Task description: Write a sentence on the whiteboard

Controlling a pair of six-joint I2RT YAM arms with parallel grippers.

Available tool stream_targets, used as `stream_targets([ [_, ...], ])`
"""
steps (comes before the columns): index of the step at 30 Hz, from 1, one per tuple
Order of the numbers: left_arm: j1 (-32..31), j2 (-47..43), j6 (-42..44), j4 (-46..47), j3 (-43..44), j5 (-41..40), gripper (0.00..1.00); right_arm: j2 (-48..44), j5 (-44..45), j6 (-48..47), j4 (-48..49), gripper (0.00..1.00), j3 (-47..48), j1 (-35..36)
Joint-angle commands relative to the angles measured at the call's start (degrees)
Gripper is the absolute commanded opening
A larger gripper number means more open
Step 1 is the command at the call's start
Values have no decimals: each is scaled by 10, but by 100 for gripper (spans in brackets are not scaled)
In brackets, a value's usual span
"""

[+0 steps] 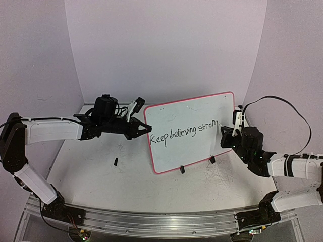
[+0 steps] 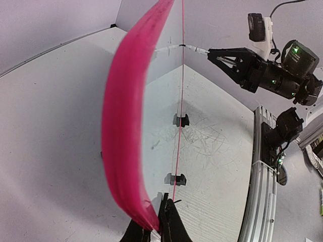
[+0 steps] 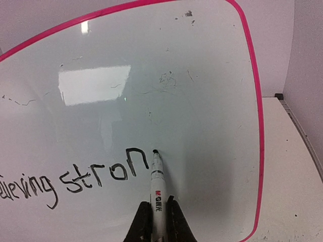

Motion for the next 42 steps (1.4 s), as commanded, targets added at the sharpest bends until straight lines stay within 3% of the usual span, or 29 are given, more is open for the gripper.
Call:
stream_targets([
  [1,2,0,58,-37,-1,-55,0,-3,-10,-7,24,0,8,-2],
  [20,2,-3,58,-38,-2,-57,0,-20,-6,32,-43,0,-13,-2],
  [42,2,-4,58,-38,-1,-58,0,12,11,4,-8,0,33,-2],
])
